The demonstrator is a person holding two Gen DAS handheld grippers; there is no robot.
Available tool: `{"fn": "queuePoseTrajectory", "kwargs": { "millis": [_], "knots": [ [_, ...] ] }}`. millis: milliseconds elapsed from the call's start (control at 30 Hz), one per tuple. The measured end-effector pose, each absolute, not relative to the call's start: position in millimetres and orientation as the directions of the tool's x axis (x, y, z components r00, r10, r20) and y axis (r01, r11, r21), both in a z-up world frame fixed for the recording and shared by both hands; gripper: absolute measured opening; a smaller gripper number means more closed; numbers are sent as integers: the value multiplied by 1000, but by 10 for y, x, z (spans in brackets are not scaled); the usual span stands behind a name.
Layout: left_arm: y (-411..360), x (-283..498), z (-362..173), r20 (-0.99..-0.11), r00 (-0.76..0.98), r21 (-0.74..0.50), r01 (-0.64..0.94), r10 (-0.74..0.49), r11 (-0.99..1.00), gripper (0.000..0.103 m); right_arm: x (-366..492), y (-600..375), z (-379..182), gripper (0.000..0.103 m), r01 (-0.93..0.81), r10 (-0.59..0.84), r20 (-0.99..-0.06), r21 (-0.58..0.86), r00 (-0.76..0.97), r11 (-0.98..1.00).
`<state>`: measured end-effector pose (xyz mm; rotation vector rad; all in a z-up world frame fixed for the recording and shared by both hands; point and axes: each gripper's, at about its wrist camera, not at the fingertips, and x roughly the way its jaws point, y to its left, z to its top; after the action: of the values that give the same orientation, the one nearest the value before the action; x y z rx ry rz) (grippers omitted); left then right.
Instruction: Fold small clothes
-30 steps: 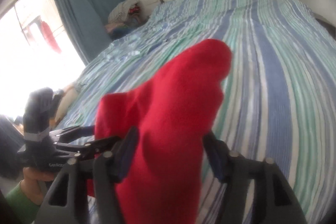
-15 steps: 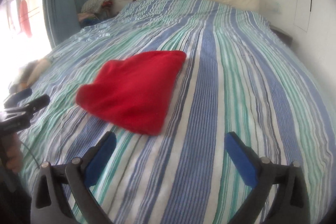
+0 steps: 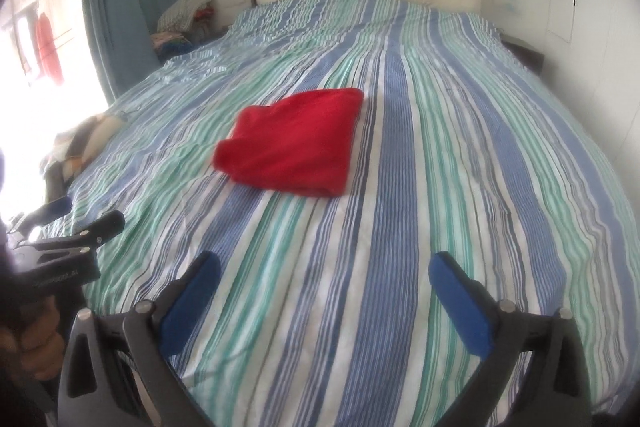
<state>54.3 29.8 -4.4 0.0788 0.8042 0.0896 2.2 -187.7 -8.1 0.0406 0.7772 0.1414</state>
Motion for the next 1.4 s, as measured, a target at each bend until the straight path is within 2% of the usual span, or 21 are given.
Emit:
{"fn": "queuePoseTrajectory", "kwargs": {
  "millis": [300,700,1400],
  "knots": [
    [202,396,-4,-720,689,113,-5,85,994,102,-219,-1620,42,102,-172,129,-721,13,680,985],
    [157,392,-78,-744,664,108,12,73,994,102,-313,-1508,196,102,-95,11,-715,-78,699,992],
    [119,439,14,-739,670,118,20,74,993,102,-310,-1634,194,102,-47,-34,-716,-93,697,995]
  ]
}}
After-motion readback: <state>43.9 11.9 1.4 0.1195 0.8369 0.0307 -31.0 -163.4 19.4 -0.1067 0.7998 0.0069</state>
